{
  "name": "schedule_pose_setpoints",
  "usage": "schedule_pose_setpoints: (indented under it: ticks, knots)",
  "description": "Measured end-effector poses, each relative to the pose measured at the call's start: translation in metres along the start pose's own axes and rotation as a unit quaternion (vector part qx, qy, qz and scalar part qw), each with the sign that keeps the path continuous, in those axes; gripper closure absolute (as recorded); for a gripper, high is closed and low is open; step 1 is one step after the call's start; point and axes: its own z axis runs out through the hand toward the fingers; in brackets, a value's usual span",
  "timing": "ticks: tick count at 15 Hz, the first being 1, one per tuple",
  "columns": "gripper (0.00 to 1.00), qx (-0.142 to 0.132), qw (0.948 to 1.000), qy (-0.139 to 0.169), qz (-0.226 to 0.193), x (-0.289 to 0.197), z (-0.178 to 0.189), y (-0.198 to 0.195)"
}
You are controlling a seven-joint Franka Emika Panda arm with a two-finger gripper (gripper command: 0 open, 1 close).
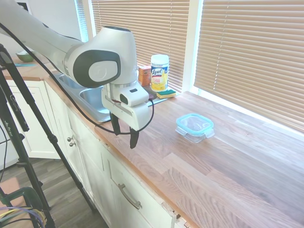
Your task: Uncover the lid of the food container
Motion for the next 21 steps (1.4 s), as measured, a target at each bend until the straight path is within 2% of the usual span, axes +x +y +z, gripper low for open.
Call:
schedule_pose_setpoints:
  ticks: [2, 6, 9, 12, 15, 18, 21]
  knots:
    - [0.00, 0.002, 1.0000, 0.001, 0.000, 0.000, 0.000, -0.001]
    - [0.00, 0.016, 0.9994, 0.024, 0.018, 0.008, -0.013, -0.009]
    - [0.00, 0.030, 0.9970, 0.044, 0.055, 0.028, -0.025, -0.016]
    - [0.00, 0.042, 0.9941, 0.047, 0.089, 0.061, -0.027, -0.017]
    - [0.00, 0.068, 0.9880, 0.033, 0.135, 0.104, -0.028, -0.014]
    - [0.00, 0.101, 0.9815, 0.017, 0.162, 0.144, -0.030, -0.011]
    - [0.00, 0.150, 0.9712, 0.000, 0.185, 0.178, -0.026, -0.014]
